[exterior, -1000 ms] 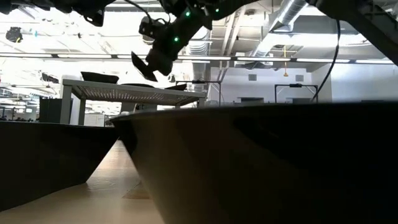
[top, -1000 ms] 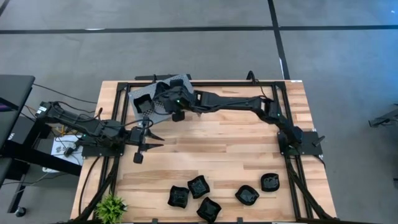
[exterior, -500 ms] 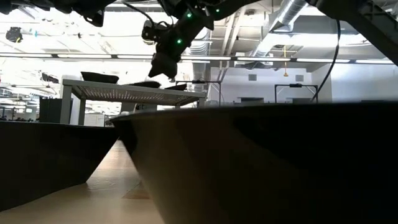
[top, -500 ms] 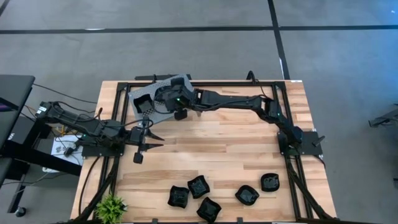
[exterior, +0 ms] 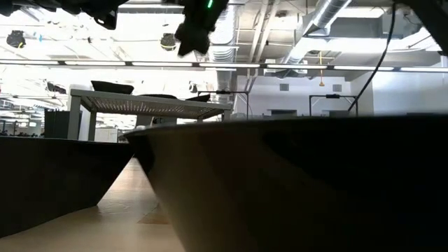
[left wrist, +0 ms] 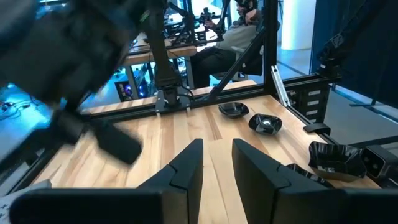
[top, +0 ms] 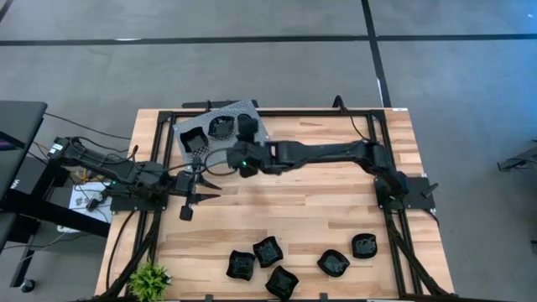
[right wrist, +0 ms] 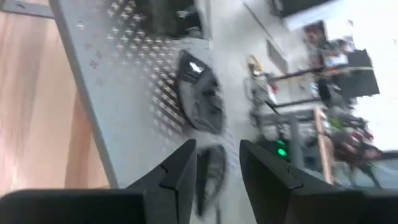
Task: Pick & Place Mini shaped plates
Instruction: Stack the black distorted square plate on top of the black distorted square plate on the shelf
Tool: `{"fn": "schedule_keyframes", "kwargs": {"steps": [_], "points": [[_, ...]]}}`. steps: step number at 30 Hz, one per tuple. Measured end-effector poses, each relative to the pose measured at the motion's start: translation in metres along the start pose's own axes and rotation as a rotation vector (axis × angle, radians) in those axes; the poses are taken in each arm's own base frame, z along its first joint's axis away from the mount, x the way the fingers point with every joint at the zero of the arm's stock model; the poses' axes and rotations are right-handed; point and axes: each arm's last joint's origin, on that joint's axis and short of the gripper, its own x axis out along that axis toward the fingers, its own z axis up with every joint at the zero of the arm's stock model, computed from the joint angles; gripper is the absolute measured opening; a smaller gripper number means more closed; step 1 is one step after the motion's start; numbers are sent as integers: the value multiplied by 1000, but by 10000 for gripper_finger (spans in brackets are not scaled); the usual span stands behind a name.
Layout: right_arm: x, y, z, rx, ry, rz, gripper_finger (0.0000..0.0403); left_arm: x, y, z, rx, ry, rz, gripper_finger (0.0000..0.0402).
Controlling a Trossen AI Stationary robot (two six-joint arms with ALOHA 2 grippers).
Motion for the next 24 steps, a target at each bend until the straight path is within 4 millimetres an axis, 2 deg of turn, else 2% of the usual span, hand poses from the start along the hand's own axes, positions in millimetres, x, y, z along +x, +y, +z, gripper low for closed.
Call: {"fn": "schedule_keyframes", "kwargs": {"steps": [3, 6, 8, 11, 13, 16, 21, 24], "points": [[-41, -5, 3, 28, 2, 3, 111, 0, 0, 0, -4, 0, -1, 88], [-88, -13, 0, 132, -12, 49, 103, 0, 0, 0, -8, 0, 1, 88], [-113, -16, -9, 198, 20, 102, 97, 0, 0, 0, -8, 1, 0, 88], [-140, -12, -24, 291, 101, 260, 89, 0, 0, -1, -8, 4, 0, 88], [-151, -2, -31, 342, 153, 318, 83, 0, 0, 0, -11, 3, 0, 88], [-158, 25, -41, 364, 227, 356, 77, 0, 0, 0, -28, 3, 0, 88], [-171, 67, -65, 383, 358, 522, 76, 0, 0, 0, -41, 3, 2, 88], [-182, 68, -82, 440, 392, 521, 76, 0, 0, 0, -41, 2, 2, 88]]}}
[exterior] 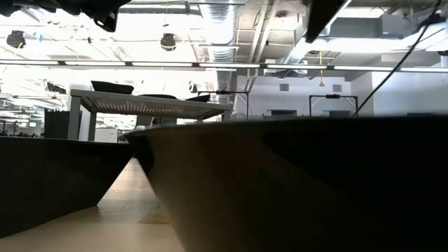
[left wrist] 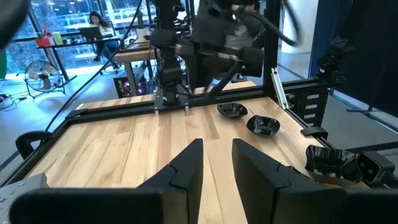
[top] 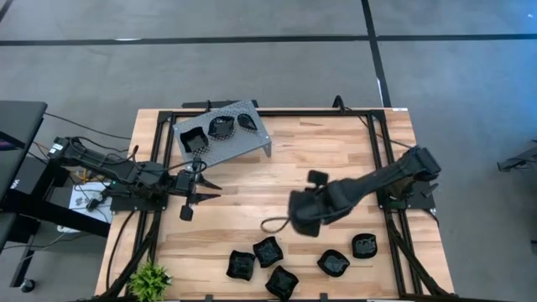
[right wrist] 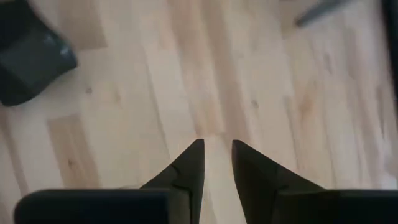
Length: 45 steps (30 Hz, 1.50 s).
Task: Pick & Place Mini shaped plates
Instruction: Stack the black distorted square plate on top of the black distorted square plate on the shelf
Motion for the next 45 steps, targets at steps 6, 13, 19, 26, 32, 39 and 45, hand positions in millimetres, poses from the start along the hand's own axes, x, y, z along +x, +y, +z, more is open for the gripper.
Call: {"fn": "schedule_keyframes", "kwargs": {"steps": [6, 13, 19, 26, 32, 39, 45], "points": [[-18, -24, -28, 256, -159, 28, 76, 0, 0, 2, -4, -17, 2, 88], [41, 28, -24, 165, -336, 325, 74, 0, 0, 2, -5, -25, 3, 88], [86, 87, -8, -72, -452, 533, 74, 0, 0, 2, -5, -25, 3, 88], [116, 120, -9, -161, -500, 656, 74, 0, 0, 2, -5, -25, 3, 88], [119, 132, -16, -306, -539, 634, 74, 0, 0, 3, -6, -26, 2, 88], [116, 136, -18, -314, -556, 647, 74, 0, 0, 3, -6, -28, 3, 88], [131, 144, -22, -318, -527, 641, 74, 0, 0, 3, -7, -29, 3, 88]]}}
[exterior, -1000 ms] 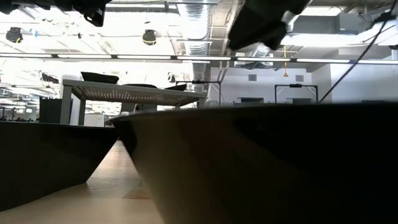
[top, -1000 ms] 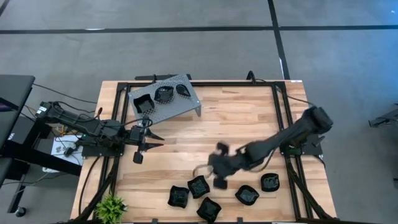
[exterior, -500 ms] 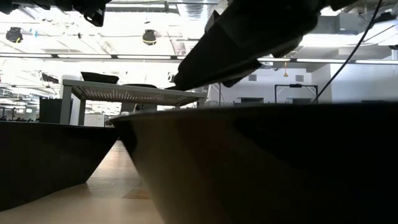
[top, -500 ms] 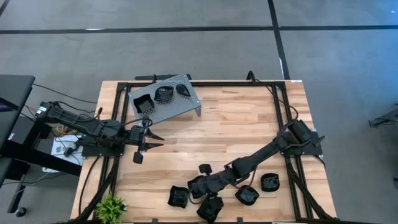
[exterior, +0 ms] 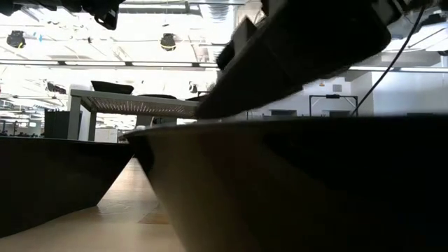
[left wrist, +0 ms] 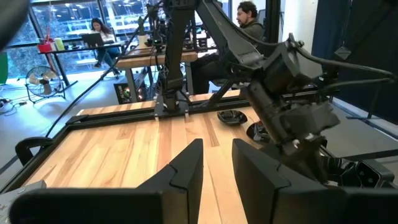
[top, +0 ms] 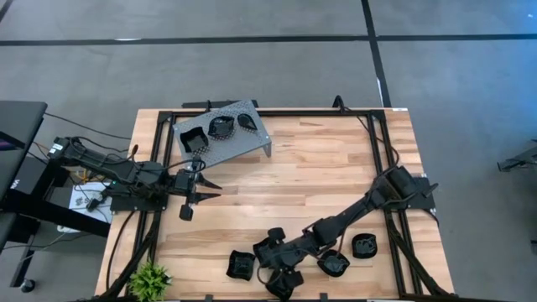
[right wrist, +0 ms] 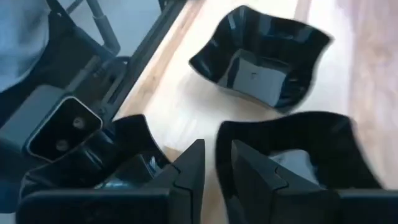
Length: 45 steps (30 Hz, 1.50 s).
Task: Pick & Place Mini shaped plates
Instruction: Stack the black distorted square plate on top of the black distorted square plate on the shelf
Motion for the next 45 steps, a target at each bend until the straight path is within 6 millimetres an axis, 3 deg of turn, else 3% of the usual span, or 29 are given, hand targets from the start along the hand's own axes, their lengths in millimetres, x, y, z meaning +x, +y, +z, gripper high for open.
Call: {"fn": "schedule_keyframes", "kwargs": {"steps": [21, 45], "points": [[1, 0, -2, -7, 22, -1, 74, 2, -1, -1, -1, 8, -3, 88], [0, -9, -18, -16, 181, -41, 74, 2, -1, -1, -2, 4, -1, 88]]}}
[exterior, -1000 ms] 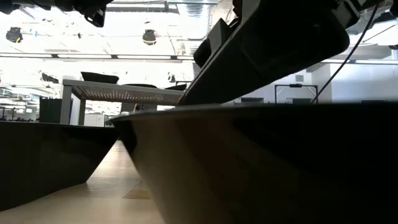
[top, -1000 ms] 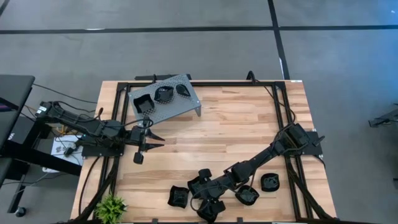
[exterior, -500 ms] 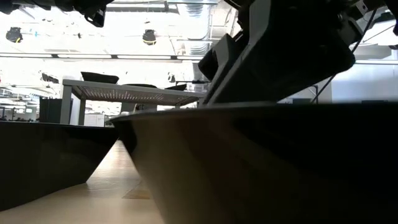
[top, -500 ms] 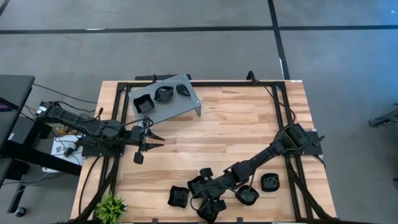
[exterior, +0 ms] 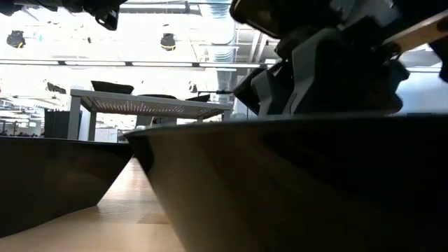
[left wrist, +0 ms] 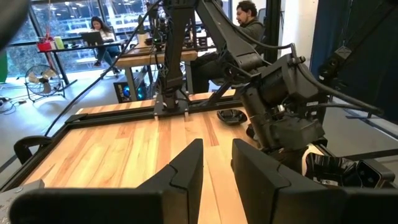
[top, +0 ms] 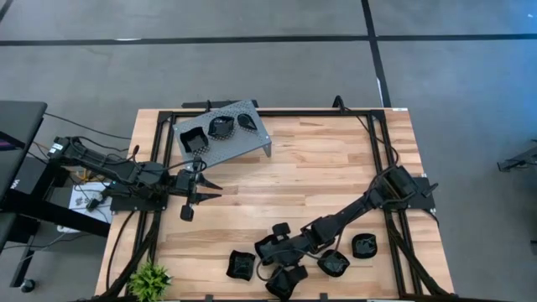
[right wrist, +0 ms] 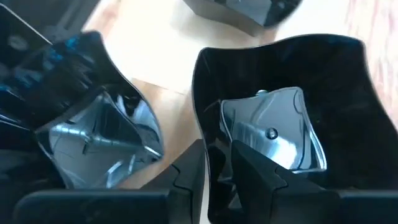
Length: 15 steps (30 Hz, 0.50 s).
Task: Pick & Place Mini shaped plates
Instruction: Stack the black distorted square plate on top of the black distorted square plate on the shelf
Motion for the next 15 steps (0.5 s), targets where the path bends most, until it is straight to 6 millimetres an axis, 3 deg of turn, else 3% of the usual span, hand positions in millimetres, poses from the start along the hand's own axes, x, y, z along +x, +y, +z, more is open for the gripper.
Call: {"fn": "schedule_keyframes", "kwargs": {"steps": [5, 11, 15], "points": [[0, -5, 1, 10, 0, -8, 58, 0, 0, 0, 0, -1, 0, 88], [0, -12, 3, 22, -7, -13, 10, 0, 0, 0, 4, -1, 0, 88], [-2, -18, 7, 51, -16, -4, 9, 0, 0, 0, 4, -2, 0, 88]]}}
